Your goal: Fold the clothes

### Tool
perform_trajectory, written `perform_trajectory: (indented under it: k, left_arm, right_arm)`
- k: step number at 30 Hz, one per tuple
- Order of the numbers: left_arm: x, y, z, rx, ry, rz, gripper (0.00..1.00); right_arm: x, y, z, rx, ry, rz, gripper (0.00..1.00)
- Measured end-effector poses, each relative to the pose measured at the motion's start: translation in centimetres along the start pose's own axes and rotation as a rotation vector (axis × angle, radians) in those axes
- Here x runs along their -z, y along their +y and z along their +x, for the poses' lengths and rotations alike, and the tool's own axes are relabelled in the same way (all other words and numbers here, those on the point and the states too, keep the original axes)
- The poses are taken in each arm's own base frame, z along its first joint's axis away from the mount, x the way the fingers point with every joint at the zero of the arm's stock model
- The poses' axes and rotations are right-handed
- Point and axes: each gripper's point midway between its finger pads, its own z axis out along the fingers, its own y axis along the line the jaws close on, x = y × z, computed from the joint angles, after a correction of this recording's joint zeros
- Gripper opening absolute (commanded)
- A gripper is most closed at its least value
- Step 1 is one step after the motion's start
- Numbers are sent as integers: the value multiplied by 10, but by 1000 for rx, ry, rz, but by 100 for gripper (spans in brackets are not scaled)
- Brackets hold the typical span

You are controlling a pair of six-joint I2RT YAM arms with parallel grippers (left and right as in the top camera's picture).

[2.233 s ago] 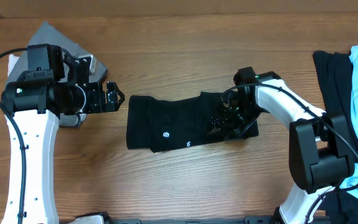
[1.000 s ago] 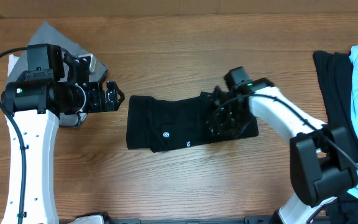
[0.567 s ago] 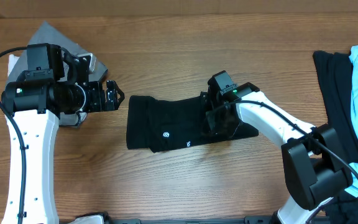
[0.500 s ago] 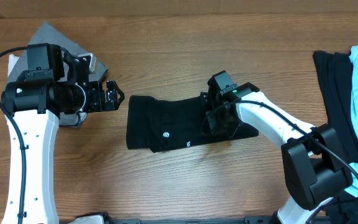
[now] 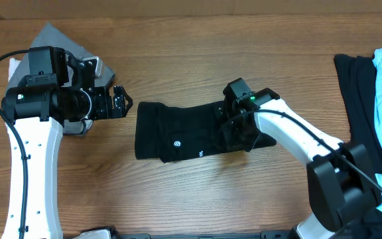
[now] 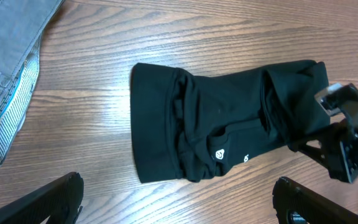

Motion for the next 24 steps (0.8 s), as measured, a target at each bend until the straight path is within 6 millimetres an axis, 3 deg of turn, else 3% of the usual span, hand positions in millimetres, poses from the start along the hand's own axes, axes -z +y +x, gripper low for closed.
perform_trajectory:
  k: [5, 7, 8, 17, 20, 24]
  left_arm:
    - [0, 0, 0, 0, 0, 0, 100]
    - [0, 0, 0, 0, 0, 0, 100]
    - [0, 0, 0, 0, 0, 0, 100]
    - [0, -10, 0, 0, -1, 60, 100]
    - [1, -13, -1, -1, -3, 77, 100]
    - [-5, -14, 2, 6, 11, 74, 100]
  right_arm:
    - [6, 16, 1, 44, -18, -42, 21]
    - [6, 20, -2, 45, -28, -64, 43]
    - [6, 23, -3, 53, -34, -79, 49]
    - [14, 34, -15, 110, -91, -148, 53]
    - [37, 31, -21, 111, -167, -161, 58]
    - [95, 30, -32, 113, -342, -184, 75]
